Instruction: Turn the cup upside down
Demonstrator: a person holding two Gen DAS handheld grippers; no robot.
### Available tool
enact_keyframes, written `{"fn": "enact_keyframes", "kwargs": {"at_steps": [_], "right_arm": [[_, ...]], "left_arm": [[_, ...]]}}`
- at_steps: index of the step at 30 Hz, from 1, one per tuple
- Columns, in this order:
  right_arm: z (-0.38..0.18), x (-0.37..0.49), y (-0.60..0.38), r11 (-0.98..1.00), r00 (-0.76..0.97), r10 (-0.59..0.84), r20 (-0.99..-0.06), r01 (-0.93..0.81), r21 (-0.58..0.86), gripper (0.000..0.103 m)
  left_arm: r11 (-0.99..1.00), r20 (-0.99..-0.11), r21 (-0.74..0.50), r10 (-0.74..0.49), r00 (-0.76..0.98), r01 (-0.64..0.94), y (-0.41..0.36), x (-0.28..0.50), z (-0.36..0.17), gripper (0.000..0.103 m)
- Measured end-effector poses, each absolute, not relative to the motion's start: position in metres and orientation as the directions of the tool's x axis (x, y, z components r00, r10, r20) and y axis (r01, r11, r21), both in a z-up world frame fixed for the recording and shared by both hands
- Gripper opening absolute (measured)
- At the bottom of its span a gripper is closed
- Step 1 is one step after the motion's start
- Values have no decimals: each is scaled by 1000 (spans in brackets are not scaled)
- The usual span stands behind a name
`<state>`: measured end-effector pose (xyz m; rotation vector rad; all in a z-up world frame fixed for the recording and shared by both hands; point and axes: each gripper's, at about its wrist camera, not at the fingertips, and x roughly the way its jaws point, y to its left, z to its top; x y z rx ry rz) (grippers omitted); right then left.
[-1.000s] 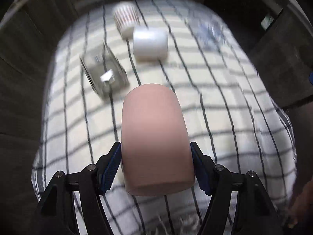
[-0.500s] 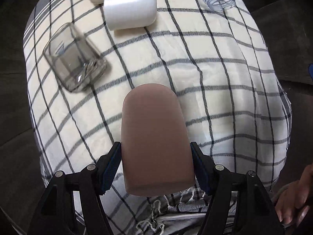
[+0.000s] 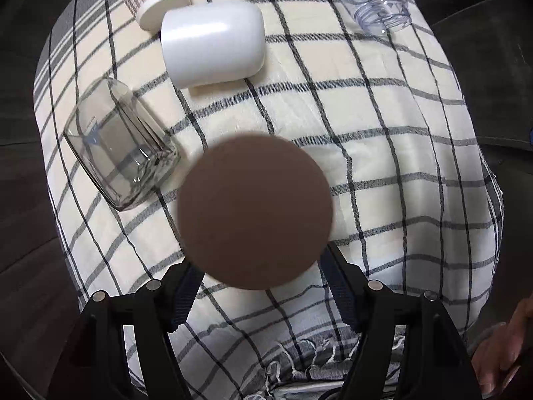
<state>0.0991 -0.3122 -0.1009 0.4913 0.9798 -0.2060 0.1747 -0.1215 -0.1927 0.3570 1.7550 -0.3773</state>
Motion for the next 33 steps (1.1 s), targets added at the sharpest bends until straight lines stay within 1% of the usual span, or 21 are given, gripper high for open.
{"fn": "enact_keyframes", "kwargs": {"at_steps": [4,10,16,18,20,24,25,28,33], "right_arm": [[-96,95,-312,876,553,45,-832,379,300,87],[-83,83,-307,892,563,36,-826,355,281,87],[-64,60,-295,913,596,15,-803,320,254,87],[-57,52,-289,920,614,3,-789,307,243,87],[-48,43,-281,932,635,-17,-772,290,218,87],[-35,28,-264,952,668,-57,-742,260,161,87],[-32,24,-260,955,676,-67,-734,257,149,89],[-22,14,-250,961,704,-97,-703,249,117,93],[-15,2,-236,967,734,-122,-668,240,87,94]], "left_arm": [[899,-988,-71,-3,-156,431,-117,168,-179,74],[913,-995,-100,-94,-34,395,-100,142,-150,75],[928,-970,-51,-134,203,368,-82,103,-113,78],[943,-941,-17,-127,315,332,-70,88,-100,80],[957,-912,4,-115,393,291,-60,75,-92,84],[980,-863,-7,-107,494,199,-33,62,-78,84],[985,-845,-13,-103,526,173,-27,58,-73,84],[994,-784,-3,-69,617,106,-13,45,-59,91],[1000,-674,20,0,738,18,4,30,-41,93]]}}
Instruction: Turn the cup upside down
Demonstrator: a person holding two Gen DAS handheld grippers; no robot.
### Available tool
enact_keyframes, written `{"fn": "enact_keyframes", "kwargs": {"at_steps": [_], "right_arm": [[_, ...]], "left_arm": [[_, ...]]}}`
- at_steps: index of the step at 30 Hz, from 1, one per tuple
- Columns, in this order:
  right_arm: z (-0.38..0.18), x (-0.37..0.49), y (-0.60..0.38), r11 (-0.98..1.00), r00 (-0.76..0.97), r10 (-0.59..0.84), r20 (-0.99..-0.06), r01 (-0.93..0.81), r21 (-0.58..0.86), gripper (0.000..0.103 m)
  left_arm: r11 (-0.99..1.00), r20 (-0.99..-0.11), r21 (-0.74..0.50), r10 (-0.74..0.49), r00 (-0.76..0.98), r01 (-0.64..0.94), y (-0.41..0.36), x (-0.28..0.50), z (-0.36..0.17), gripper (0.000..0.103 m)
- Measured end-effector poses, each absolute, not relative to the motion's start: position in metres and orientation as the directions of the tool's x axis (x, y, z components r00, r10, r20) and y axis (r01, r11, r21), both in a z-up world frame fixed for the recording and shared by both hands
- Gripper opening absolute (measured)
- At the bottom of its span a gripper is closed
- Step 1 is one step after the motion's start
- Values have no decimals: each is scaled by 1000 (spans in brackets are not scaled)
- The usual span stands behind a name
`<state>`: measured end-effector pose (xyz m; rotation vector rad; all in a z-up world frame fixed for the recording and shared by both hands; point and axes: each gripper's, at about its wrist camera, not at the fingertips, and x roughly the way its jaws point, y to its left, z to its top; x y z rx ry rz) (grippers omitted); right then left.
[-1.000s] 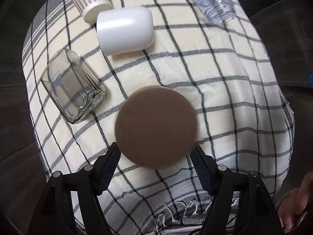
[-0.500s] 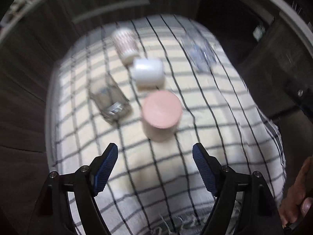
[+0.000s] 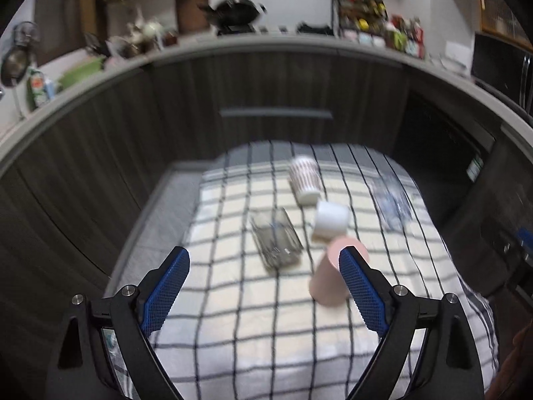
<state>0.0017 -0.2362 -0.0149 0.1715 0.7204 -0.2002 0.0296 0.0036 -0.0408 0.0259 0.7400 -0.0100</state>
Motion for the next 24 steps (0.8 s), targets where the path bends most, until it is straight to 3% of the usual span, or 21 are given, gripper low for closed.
{"fn": "enact_keyframes", "kwargs": {"at_steps": [6,24], "right_arm": [[-17,-12,-221,969,758,-167,-631,245,38,94],[-15,-24,-202,973,783,-212,-584,227,-49,94]], "left_arm": [[998,-600,33,55,798,-44,13,15,-32,98],[999,-602,31,47,797,-36,16,-4,-39,98]]}}
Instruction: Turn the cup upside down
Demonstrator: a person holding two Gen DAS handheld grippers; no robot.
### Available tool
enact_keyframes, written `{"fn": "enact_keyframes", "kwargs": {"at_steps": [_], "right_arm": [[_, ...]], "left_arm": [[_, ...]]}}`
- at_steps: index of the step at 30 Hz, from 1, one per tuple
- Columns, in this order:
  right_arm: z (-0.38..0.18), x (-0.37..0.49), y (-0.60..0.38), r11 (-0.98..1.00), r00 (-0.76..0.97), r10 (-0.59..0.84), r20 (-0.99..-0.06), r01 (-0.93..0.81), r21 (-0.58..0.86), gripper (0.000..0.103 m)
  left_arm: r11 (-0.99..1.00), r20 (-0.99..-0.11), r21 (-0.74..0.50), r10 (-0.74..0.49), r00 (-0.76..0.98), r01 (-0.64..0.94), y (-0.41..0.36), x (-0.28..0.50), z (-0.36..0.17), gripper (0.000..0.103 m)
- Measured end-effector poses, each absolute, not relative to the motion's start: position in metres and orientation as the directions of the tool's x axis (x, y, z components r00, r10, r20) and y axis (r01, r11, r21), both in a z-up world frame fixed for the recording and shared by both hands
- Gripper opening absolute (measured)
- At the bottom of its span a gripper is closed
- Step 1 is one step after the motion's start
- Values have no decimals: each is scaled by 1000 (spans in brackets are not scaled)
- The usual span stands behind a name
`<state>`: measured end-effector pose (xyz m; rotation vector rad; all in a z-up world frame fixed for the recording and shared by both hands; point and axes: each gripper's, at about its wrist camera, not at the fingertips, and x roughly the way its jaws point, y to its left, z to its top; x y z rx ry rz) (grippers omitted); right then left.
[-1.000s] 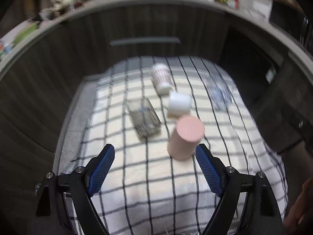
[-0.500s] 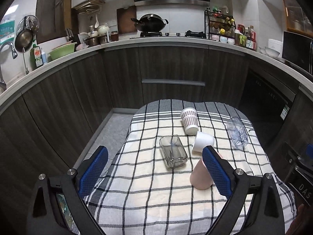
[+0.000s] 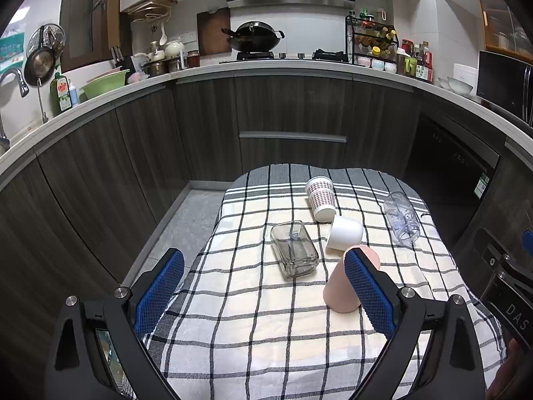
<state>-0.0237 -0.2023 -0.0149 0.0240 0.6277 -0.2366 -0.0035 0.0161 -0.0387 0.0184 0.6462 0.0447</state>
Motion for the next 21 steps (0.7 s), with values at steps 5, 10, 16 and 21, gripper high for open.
{"fn": "enact_keyframes", "kwargs": {"at_steps": [5,10,16,21], "right_arm": [[-14,-26,-201,973,793,-212,-571,223,-51,95],[-12,-30,-199,975,805,-210,-555,217,-54,96],[-11,-31,-200,976,811,-205,-548,215,-47,96],[-11,-31,-200,976,811,-203,-549,215,-44,96]], "left_arm": [[999,-602,31,48,797,-37,16,-5,-38,98],[999,-605,31,48,795,-37,17,-8,-40,98],[999,-604,31,46,795,-34,17,-8,-40,98],[999,-604,32,47,796,-35,17,-10,-40,98]]}}
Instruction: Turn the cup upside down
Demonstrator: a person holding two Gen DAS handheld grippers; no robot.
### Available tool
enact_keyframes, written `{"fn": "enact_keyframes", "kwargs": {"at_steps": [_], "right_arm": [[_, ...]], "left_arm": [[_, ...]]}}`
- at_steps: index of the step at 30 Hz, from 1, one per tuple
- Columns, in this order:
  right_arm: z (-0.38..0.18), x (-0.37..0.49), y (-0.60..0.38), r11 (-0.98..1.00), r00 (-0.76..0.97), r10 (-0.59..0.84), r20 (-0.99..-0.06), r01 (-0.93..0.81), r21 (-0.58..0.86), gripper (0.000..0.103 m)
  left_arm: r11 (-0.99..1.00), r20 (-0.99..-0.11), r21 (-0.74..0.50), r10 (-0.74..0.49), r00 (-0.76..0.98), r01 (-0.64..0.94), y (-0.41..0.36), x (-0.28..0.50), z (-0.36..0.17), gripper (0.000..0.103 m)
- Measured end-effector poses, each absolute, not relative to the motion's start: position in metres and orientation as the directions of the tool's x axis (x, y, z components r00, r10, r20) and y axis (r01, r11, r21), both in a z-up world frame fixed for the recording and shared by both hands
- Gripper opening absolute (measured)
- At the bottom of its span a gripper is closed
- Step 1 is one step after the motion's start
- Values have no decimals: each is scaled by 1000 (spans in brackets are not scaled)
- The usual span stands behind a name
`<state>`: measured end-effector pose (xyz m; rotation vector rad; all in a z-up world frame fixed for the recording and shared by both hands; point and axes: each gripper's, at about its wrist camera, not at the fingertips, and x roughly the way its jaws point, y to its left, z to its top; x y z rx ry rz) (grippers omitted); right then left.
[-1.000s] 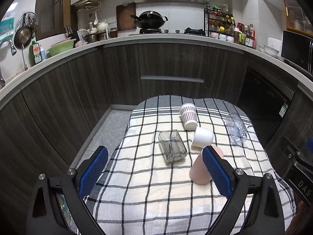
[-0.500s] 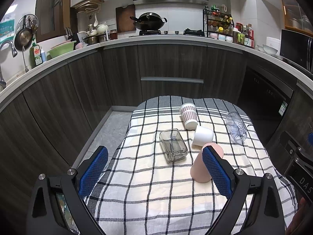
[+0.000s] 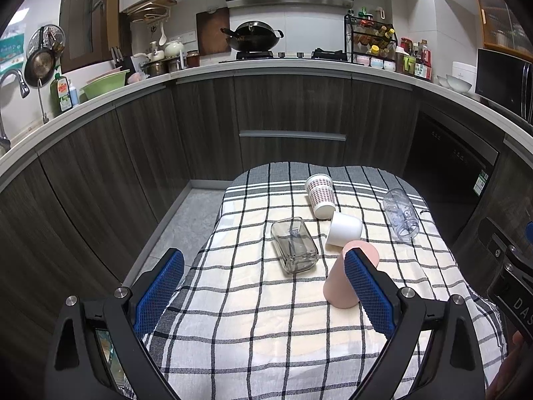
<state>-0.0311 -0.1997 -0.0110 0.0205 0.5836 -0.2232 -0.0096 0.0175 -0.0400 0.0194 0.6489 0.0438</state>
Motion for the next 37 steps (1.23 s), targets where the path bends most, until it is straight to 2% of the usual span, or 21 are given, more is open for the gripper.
{"fn": "enact_keyframes", "kwargs": {"at_steps": [13,37], "right_arm": [[-10,-34,-196,977,815,-195,-546,211,-33,99],[-13,-35,-197,976,817,-194,-542,216,-24,100]], "left_arm": [[998,-599,38,58,799,-43,19,-15,-37,103],[998,-606,41,55,793,-38,18,-14,-33,103]]}}
